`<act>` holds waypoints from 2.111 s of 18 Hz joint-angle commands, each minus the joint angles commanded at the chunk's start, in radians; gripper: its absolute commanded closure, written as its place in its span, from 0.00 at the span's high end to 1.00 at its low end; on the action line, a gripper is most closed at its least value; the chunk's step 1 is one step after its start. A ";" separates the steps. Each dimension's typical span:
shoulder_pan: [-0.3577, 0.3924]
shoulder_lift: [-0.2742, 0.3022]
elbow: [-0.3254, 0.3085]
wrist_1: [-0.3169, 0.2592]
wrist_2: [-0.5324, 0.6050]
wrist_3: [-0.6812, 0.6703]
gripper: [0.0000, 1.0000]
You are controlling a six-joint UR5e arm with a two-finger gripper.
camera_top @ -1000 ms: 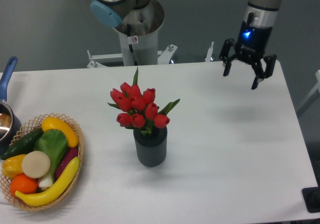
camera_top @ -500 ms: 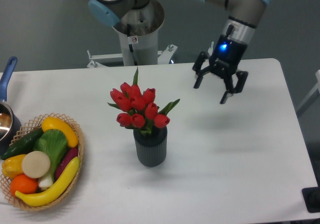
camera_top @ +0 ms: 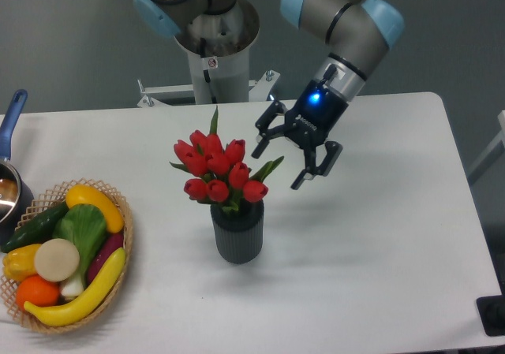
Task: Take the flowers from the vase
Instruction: 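Lower the gripper around the tulip stems and close it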
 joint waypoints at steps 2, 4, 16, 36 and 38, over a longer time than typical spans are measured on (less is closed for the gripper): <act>-0.017 -0.006 0.002 0.003 -0.003 -0.011 1.00; -0.028 -0.014 0.003 0.009 -0.020 -0.021 1.00; -0.071 -0.064 0.025 0.066 -0.032 -0.020 1.00; -0.054 -0.055 0.038 0.068 -0.034 -0.044 0.42; -0.051 -0.051 0.057 0.061 -0.032 -0.061 0.42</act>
